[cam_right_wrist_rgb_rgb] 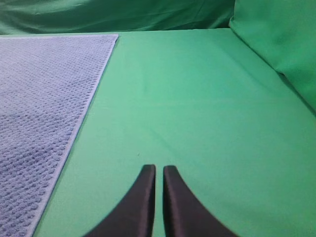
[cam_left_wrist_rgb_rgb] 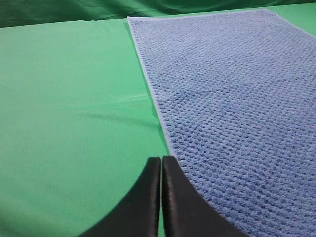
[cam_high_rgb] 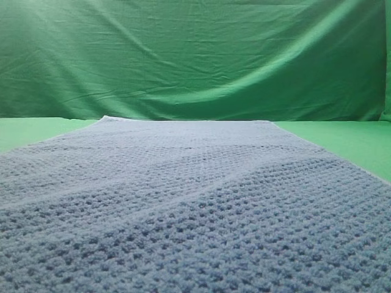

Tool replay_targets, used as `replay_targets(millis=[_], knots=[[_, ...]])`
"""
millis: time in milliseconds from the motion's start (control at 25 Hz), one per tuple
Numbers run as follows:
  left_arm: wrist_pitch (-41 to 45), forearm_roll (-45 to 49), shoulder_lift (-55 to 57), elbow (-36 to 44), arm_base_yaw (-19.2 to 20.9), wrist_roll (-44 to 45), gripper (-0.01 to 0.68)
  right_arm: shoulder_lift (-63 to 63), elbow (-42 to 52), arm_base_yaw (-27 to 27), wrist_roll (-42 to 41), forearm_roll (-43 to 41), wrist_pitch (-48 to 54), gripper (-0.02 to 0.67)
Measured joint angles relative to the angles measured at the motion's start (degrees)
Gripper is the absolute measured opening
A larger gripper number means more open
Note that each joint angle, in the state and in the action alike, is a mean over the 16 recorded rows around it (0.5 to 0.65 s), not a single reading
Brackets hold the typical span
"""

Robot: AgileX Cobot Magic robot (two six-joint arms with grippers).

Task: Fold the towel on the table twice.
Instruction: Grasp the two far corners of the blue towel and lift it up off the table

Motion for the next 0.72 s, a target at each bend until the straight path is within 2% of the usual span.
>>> replay_targets(millis=[720], knots=[[0.0, 0.0, 0.0, 0.0, 0.0, 0.0, 0.0, 0.0, 0.0, 0.0, 0.0, 0.0, 0.0, 0.0]])
